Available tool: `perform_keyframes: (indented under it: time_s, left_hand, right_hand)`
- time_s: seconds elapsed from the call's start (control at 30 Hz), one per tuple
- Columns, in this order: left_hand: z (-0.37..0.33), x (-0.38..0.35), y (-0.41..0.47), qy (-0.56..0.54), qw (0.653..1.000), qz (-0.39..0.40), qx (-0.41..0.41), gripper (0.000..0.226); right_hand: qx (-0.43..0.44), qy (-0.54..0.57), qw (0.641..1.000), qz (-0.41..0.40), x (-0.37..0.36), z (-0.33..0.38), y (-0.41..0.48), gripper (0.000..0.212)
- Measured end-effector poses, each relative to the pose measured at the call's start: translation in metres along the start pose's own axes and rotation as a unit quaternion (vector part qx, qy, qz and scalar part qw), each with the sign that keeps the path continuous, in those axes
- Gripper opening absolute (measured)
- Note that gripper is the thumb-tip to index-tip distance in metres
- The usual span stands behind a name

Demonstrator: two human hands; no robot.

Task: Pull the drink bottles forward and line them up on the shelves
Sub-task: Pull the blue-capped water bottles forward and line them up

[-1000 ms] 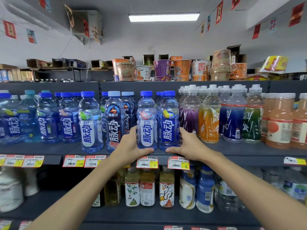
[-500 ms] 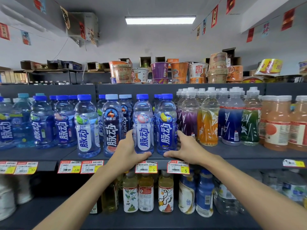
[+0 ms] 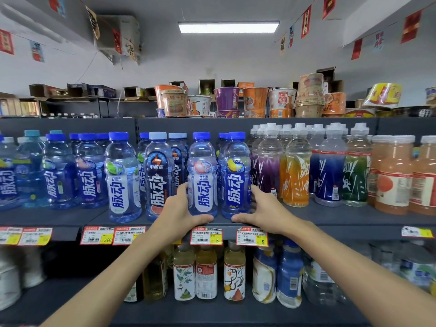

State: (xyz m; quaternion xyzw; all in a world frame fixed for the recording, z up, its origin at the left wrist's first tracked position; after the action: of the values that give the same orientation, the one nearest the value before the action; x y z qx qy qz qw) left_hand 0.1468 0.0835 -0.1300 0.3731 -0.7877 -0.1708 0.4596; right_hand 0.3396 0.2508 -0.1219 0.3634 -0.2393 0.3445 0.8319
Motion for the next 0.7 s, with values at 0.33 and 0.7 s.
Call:
perform_keyframes:
  time_s: [0.33,0.7]
  left_hand:
    - [0.000,0.002,0.000,-0.003,1.000,0.012,-0.005,0.109]
    - [-0.041,0.008,-0.038,0.160,0.977,-0.135,0.036,0.104]
  right_hand:
    - [0.009,-0.006,1.000,0.000,-0.001,-0.001,0.001,0.098]
    - [0.064,-0.029,0.997,-0.038,0.004,-0.001,-0.010,0.093]
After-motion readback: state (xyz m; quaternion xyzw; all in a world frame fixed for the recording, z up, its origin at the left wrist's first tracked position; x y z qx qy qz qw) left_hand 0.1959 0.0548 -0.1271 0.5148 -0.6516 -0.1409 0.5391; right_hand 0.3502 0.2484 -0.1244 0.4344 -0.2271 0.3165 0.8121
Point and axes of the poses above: each hand's wrist, its own y-axis towards the middle knuckle, its own x-axis out of the back of the hand, z = x × y, the point moved 2 cm from there along y, towards the middle knuckle, and after that the axes turned 3 degrees about -z, right-handed, at the moved point
